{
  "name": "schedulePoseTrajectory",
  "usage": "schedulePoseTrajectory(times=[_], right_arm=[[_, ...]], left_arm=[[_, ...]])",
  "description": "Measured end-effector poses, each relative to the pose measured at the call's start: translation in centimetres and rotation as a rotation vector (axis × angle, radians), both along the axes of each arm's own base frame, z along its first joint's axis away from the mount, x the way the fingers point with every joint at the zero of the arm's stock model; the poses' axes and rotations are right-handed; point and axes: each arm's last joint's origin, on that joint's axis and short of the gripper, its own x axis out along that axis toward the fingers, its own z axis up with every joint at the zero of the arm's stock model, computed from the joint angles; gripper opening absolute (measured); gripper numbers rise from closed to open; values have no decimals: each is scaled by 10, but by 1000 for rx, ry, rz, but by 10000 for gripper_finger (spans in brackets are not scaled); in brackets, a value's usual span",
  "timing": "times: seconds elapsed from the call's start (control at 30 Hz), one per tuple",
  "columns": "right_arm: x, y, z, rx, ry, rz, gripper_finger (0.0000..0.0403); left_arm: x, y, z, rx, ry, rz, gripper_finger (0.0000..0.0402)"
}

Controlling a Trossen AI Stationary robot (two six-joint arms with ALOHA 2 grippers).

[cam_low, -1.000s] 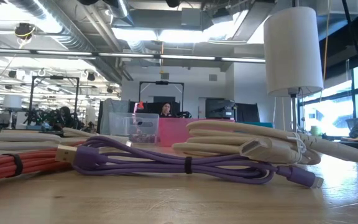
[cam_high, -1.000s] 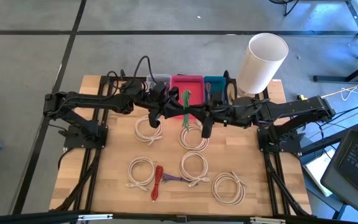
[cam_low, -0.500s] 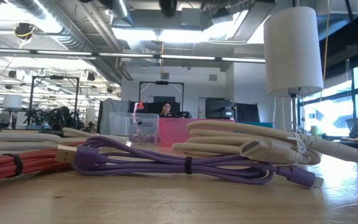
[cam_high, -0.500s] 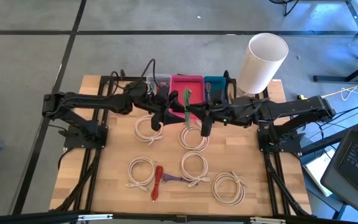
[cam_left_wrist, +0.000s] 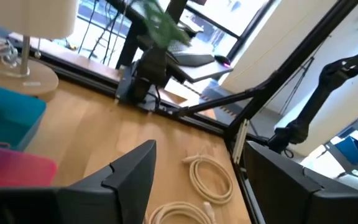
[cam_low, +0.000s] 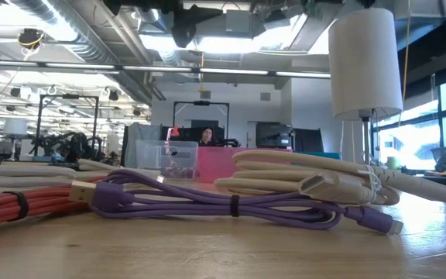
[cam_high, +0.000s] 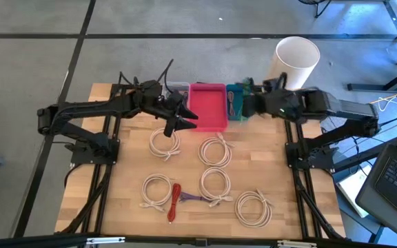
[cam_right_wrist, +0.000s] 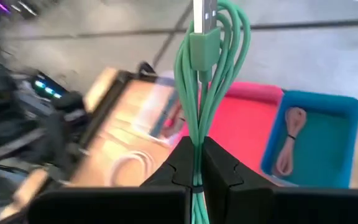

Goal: Pick & Place USB Port
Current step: Put the green USB cable into the blue bin

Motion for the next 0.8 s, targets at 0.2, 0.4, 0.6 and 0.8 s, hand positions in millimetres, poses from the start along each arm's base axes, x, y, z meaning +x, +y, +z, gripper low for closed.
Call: schedulePoseTrajectory(times=[0.2,0.4,0.6,0.8], right_arm=[[28,-52,-23,105,149,8,10],[43,-99,-34,157,259,-21,10],[51,-137,-41,207,341,-29,10],[63,-170,-63,284,403,-2,10]], left_arm=[[-1,0,-3,-11,32,-5,235],[-2,-1,-9,-34,95,-5,235],[-4,-1,-14,-51,154,-4,235],[-5,-2,-15,-56,164,-1,235]])
